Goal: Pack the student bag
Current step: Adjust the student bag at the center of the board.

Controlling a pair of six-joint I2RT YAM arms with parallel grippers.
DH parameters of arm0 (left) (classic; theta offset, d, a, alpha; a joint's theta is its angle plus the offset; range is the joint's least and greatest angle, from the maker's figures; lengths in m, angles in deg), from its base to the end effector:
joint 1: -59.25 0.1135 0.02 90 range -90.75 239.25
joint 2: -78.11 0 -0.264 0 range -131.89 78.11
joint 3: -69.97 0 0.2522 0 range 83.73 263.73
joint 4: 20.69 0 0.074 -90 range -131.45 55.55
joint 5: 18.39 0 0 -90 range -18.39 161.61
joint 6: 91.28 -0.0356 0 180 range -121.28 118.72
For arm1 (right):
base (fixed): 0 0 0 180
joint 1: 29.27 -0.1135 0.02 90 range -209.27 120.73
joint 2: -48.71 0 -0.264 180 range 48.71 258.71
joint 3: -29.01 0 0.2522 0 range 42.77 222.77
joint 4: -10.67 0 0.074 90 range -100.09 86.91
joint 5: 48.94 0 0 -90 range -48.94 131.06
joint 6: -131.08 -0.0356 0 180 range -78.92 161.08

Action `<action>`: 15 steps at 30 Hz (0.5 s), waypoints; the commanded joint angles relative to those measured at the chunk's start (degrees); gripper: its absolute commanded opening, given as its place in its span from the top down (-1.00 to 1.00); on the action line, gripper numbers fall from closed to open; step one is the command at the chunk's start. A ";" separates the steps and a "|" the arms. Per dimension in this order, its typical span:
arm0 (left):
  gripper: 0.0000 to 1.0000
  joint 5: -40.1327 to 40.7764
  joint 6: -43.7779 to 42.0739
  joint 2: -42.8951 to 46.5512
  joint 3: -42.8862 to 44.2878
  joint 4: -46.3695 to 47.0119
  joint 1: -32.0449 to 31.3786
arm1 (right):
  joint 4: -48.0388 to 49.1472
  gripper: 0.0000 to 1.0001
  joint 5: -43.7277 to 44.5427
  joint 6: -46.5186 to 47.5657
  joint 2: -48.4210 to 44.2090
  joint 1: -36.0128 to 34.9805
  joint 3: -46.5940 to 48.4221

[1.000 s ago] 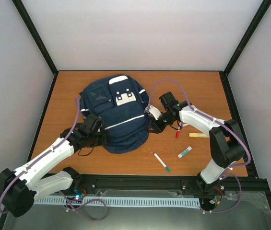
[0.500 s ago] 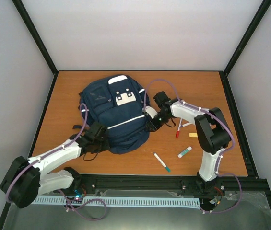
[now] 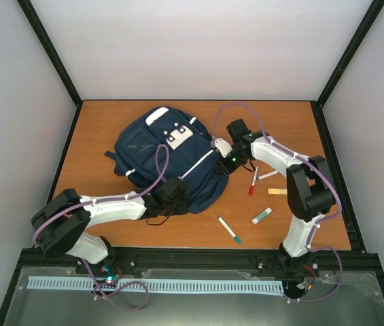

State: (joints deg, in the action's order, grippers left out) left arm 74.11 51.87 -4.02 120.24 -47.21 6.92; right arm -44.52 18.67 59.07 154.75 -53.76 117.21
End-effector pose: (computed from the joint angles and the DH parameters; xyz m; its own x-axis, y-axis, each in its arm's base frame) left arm 0.1574 -0.2013 0.1486 -0.9337 -0.0988 -0.3441 0.0495 0.9164 -0.3973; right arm 0.3258 0.1633 0.1877 -0.6782 -0.6227 -0.3901 -0.7296 0.6340 0.2564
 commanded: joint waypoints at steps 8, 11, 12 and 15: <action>-0.18 7.28 -2.70 16.17 7.40 -23.57 -4.40 | -3.17 0.12 -12.26 4.18 -19.82 -1.01 -5.16; -0.37 11.18 0.32 21.91 7.51 -27.81 -2.86 | -6.19 0.10 -15.02 5.06 -20.39 -1.79 -3.68; -0.37 11.17 1.35 23.00 7.25 -28.33 -1.43 | -6.95 0.09 -15.33 5.27 -20.36 -2.26 -3.13; -0.35 8.53 3.77 24.66 4.58 -26.55 4.75 | -8.09 0.08 -16.31 5.97 -19.71 -3.71 -2.76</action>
State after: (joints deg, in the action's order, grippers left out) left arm 81.52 51.78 19.37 126.25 -69.87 5.84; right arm -49.17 6.41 63.29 134.36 -55.55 113.23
